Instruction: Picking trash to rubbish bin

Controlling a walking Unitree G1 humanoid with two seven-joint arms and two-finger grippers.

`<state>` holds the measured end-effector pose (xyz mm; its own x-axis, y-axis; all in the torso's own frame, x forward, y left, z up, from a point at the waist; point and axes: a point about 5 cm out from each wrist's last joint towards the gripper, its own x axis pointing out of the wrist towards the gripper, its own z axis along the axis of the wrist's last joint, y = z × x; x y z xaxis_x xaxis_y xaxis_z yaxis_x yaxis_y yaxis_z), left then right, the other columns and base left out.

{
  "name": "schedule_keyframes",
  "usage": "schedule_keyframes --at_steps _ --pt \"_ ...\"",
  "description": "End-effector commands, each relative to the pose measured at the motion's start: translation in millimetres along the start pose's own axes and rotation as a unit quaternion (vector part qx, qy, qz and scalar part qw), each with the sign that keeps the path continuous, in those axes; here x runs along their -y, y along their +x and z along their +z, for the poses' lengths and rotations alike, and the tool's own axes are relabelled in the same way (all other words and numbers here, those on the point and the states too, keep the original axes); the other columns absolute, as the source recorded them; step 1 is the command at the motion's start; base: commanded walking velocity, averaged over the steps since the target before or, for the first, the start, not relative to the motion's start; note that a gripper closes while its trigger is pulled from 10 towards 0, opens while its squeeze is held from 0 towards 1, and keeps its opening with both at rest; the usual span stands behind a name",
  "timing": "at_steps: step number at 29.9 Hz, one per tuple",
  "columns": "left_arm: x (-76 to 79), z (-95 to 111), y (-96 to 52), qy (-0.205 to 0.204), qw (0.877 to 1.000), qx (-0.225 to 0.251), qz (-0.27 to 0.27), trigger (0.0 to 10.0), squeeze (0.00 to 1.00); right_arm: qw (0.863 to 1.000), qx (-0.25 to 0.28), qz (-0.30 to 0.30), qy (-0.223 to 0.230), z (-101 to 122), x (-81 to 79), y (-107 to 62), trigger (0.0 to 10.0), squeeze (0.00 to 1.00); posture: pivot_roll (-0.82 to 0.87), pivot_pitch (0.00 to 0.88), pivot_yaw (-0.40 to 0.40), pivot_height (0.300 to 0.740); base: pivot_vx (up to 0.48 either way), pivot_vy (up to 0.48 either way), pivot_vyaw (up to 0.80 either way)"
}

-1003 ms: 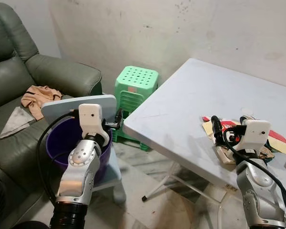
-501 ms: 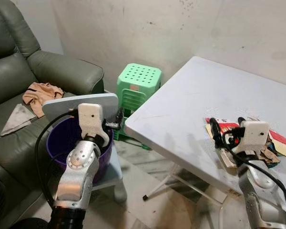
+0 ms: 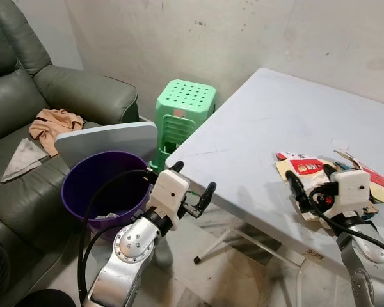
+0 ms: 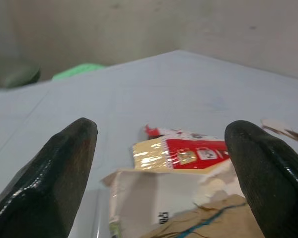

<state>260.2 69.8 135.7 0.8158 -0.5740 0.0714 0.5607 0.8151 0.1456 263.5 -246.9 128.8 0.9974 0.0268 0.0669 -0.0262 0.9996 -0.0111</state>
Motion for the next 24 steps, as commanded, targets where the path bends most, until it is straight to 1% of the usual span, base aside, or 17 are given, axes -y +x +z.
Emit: schedule_keyframes --at_steps 1,2,3,6,7,8,9,11,12,17,19,20,22,23,24 --pt "-1.6 5.5 1.0 0.005 1.000 0.011 -0.004 10.0 0.00 0.999 0.028 -0.030 0.025 4.9 8.5 -8.3 10.0 0.00 -0.03 0.077 -0.031 0.740 0.000 0.000 0.00" --pt "-1.6 5.5 1.0 0.005 1.000 0.011 -0.004 10.0 0.00 0.999 0.028 -0.030 0.025 4.9 8.5 -8.3 10.0 0.00 -0.03 0.077 -0.031 0.740 0.000 0.000 0.00" --pt "-1.3 6.1 1.3 0.009 1.000 0.012 -0.007 10.0 0.00 0.998 0.045 -0.023 0.037 7.4 7.4 -11.8 10.0 0.00 -0.04 0.077 -0.027 0.740 0.000 0.000 0.00" --pt "0.9 7.4 1.4 0.014 0.999 0.018 -0.024 10.0 0.00 0.998 0.046 -0.018 0.029 6.7 6.1 -16.4 10.0 0.00 -0.05 0.078 -0.016 0.740 0.000 0.000 0.00" --pt "5.9 6.1 2.3 0.014 0.999 0.016 -0.044 10.0 0.00 0.998 0.051 -0.004 0.031 6.7 6.1 -22.5 10.0 0.00 -0.05 0.079 -0.011 0.740 0.000 0.000 0.00" --pt "5.9 6.1 2.3 0.014 0.999 0.016 -0.044 10.0 0.00 0.998 0.051 -0.004 0.031 6.7 6.1 -22.5 10.0 0.00 -0.05 0.079 -0.011 0.740 0.000 0.000 0.00" --pt "9.6 5.7 2.8 0.016 0.998 0.016 -0.061 10.0 0.00 0.999 0.049 -0.004 0.023 5.3 8.5 -27.3 10.0 0.00 -0.07 0.080 0.001 0.740 0.000 0.000 0.00" --pt "10.6 6.0 3.1 0.016 0.998 0.017 -0.064 10.0 0.00 0.999 0.047 -0.008 0.020 4.8 10.0 -28.5 10.0 0.00 -0.07 0.080 0.001 0.740 0.000 0.000 0.00" --pt "13.9 7.6 4.1 0.011 0.997 0.022 -0.078 10.0 0.00 0.999 0.046 -0.011 0.010 4.9 13.5 -32.4 10.0 0.00 -0.08 0.080 0.009 0.740 0.000 0.000 0.00" --pt "17.8 8.3 5.3 0.007 0.995 0.023 -0.093 10.0 0.00 0.999 0.039 -0.003 0.000 5.0 16.3 -38.7 10.0 0.00 -0.08 0.080 0.012 0.740 0.000 0.000 0.00" --pt "22.0 9.5 5.9 -0.002 0.994 0.022 -0.106 10.0 0.00 1.000 0.024 0.011 -0.002 5.0 16.0 -43.2 10.0 0.00 -0.09 0.080 0.018 0.740 0.000 0.000 0.00" --pt "23.1 9.8 5.7 -0.004 0.994 0.022 -0.109 10.0 0.00 1.000 0.025 0.016 0.000 6.4 15.1 -44.3 10.0 0.00 -0.10 0.080 0.018 0.740 0.000 0.000 0.00" --pt "25.8 9.5 4.9 -0.004 0.993 0.020 -0.118 10.0 0.00 0.999 0.024 0.042 0.006 9.6 9.9 -46.9 10.0 0.00 -0.10 0.080 0.018 0.740 0.000 0.000 0.00" --pt "25.8 9.5 4.9 -0.004 0.993 0.020 -0.118 10.0 0.00 0.999 0.024 0.042 0.006 9.6 9.9 -46.9 10.0 0.00 -0.10 0.080 0.018 0.740 0.000 0.000 0.00" --pt "27.2 9.3 4.1 -0.005 0.992 0.020 -0.122 10.0 0.00 0.998 0.014 0.054 0.008 8.6 7.7 -47.7 10.0 0.00 -0.10 0.085 0.016 0.740 0.000 0.000 0.00"
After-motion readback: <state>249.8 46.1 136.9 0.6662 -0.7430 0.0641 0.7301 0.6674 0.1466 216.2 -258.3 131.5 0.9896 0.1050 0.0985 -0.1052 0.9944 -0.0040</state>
